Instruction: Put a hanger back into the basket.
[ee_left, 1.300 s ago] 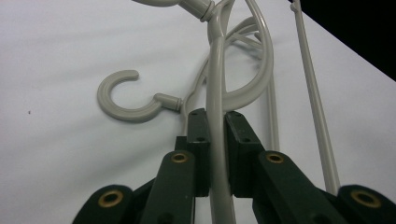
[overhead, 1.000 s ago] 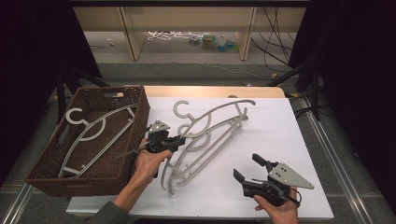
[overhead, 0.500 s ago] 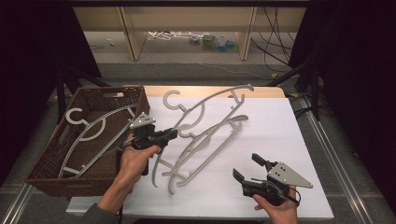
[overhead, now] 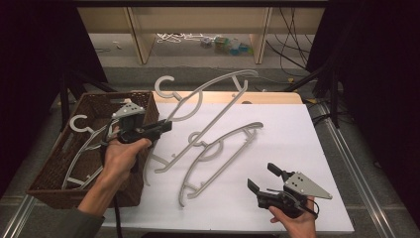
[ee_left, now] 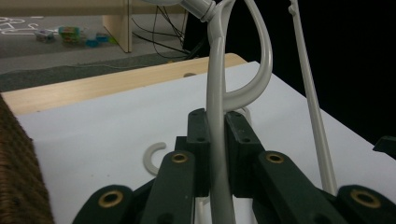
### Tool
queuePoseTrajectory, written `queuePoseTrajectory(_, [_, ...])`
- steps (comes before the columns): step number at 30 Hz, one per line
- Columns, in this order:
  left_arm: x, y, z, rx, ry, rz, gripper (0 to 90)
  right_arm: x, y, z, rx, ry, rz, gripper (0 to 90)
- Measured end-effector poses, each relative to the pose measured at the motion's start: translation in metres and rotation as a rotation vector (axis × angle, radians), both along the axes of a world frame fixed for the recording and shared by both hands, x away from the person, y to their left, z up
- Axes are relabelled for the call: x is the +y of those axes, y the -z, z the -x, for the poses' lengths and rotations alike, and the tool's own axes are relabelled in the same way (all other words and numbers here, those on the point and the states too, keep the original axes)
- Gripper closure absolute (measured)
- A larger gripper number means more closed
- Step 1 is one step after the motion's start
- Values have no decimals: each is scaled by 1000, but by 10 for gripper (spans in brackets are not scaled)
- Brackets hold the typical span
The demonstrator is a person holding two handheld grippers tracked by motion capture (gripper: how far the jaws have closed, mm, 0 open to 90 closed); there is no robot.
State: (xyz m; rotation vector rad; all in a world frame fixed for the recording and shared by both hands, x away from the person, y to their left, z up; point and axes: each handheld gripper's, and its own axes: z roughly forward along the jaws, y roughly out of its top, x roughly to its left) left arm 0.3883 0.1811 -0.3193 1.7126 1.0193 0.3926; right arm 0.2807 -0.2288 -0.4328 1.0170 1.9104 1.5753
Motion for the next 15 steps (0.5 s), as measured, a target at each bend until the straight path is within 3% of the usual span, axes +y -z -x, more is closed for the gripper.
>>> queuePoseTrajectory(3, [12, -5, -2, -5, -26, -7, 812, 1, 1, -1, -19, -1, -22, 160])
queuePoseTrajectory(5, [20, -7, -4, 0, -46, -19, 812, 0, 1, -1, -9, 0, -2, 159])
queuePoseTrajectory(14, [65, -12, -6, -7, -146, -28, 812, 1, 1, -2, -13, 3, -17, 159])
queuePoseTrajectory(15, [70, -12, -7, -9, -156, -29, 812, 0, 1, -1, -6, 11, 2, 160])
